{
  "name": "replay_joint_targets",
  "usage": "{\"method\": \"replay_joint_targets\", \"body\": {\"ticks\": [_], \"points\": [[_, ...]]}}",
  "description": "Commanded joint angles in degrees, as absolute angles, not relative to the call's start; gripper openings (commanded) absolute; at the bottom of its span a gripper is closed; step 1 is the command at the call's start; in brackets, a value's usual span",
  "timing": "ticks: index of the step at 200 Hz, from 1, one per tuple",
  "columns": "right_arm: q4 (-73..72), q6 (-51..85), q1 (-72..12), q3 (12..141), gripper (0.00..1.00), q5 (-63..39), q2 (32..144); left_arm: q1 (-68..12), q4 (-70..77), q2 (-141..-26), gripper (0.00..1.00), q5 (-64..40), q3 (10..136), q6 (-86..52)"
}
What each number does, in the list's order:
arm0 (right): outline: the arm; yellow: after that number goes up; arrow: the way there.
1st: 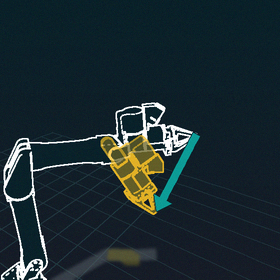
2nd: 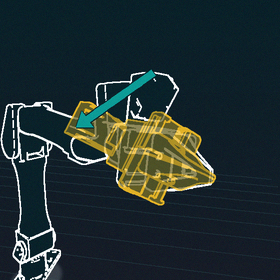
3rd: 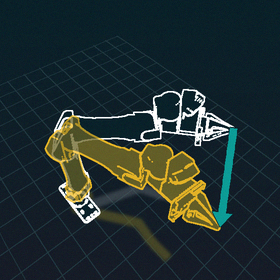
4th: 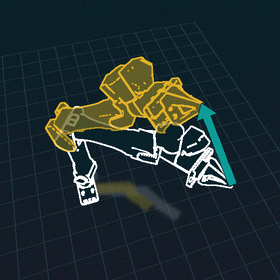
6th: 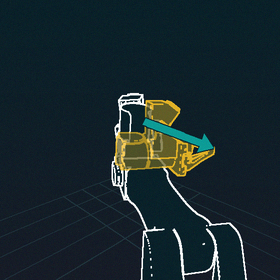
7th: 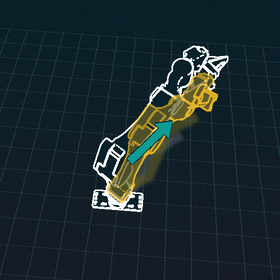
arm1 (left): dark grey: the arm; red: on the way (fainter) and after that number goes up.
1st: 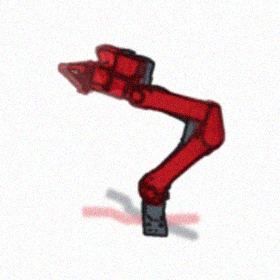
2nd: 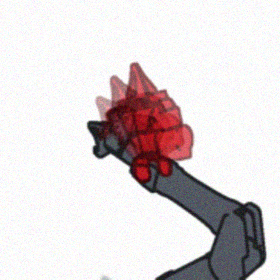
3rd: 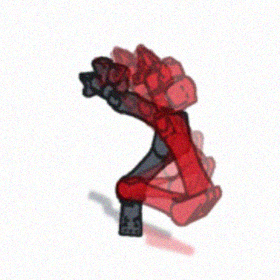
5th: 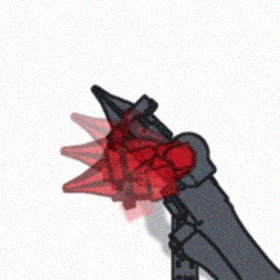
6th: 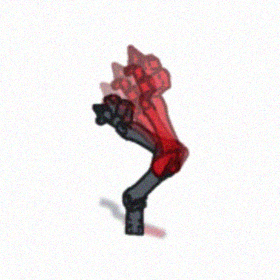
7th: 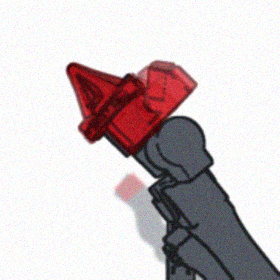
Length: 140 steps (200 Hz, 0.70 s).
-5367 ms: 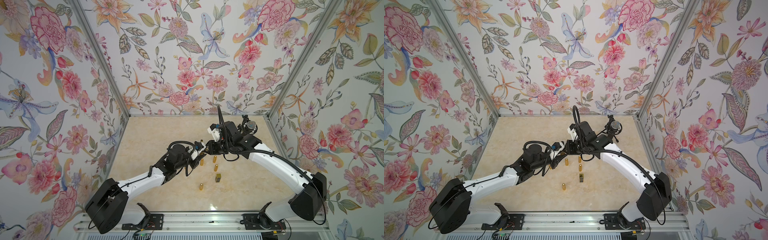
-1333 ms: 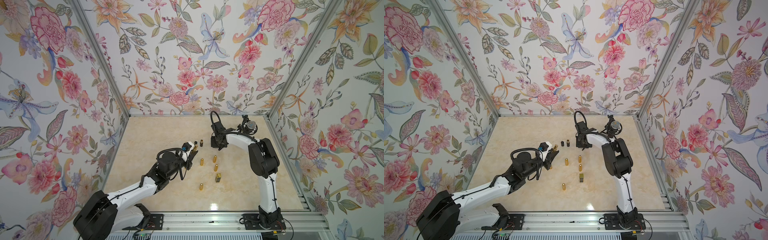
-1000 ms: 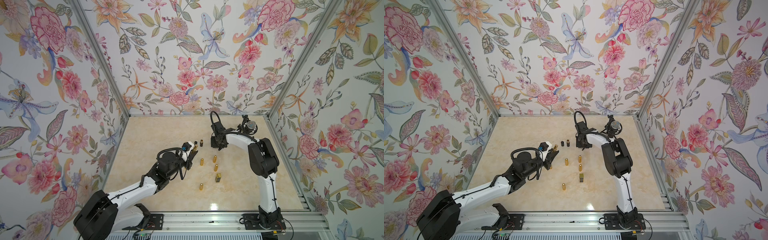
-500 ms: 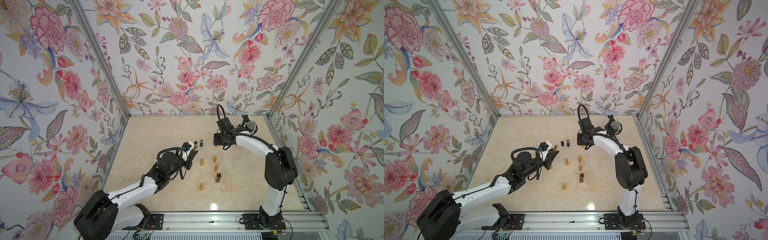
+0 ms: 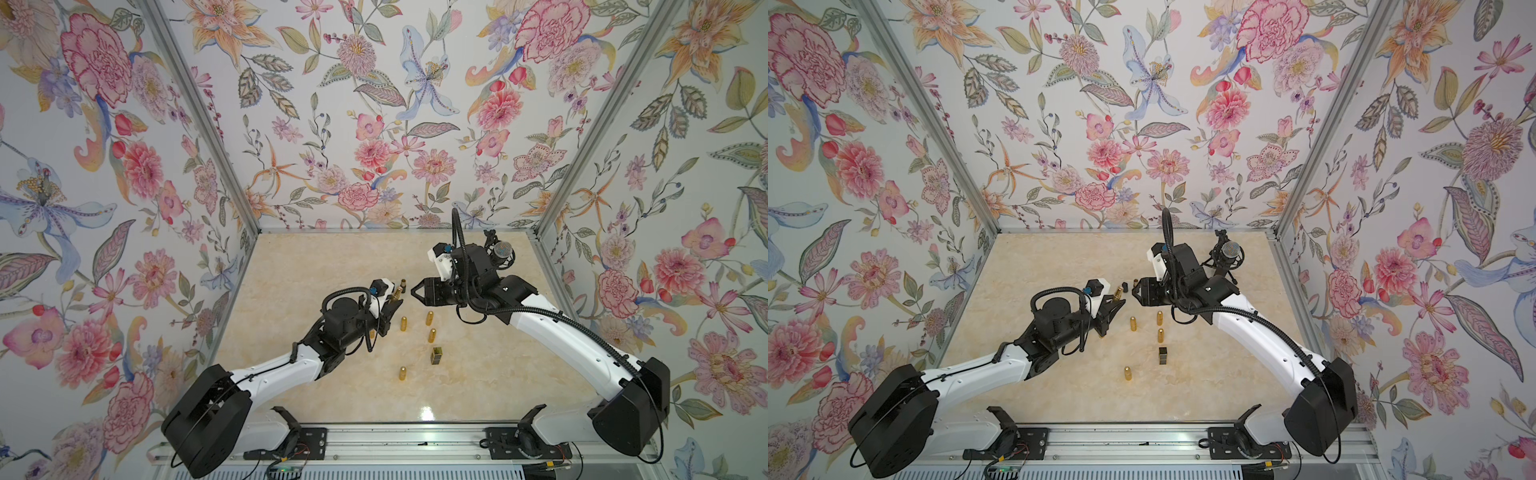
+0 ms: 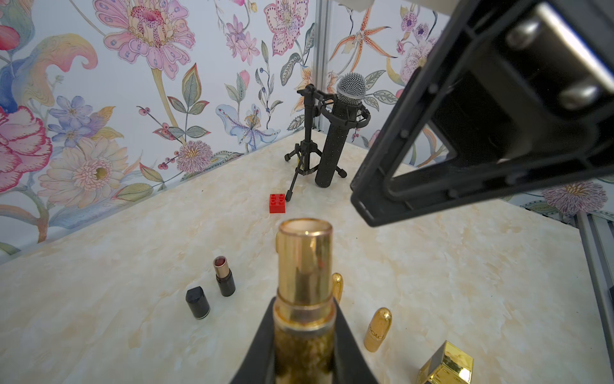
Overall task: Open the lipstick cap
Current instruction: Place the lipstick at the center of the board.
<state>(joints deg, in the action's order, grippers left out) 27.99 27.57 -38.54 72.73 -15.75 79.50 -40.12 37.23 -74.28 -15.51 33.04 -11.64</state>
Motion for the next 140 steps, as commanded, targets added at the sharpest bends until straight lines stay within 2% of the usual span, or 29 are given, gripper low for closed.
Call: {"method": "replay_joint_targets", "body": {"ticks": [1,50,104,140], "points": [[24.2,30.3,-40.5,72.4,0.53,-19.6,77.7,-39.7,39.1,-75.2,0.06,-17.4,35.5,-13.0],[20.5,31.6,-42.0,73.2,0.52,-20.2,79.3,-39.7,37.6,-75.5,0.06,-17.9,36.2,-12.0],[18.8,31.7,-42.6,74.6,0.42,-20.2,82.0,-39.6,36.5,-74.8,0.06,-18.3,36.5,-11.0],[17.7,31.8,-42.7,74.6,0.40,-20.6,83.0,-39.7,36.1,-74.9,0.06,-18.6,36.5,-10.4]]}}
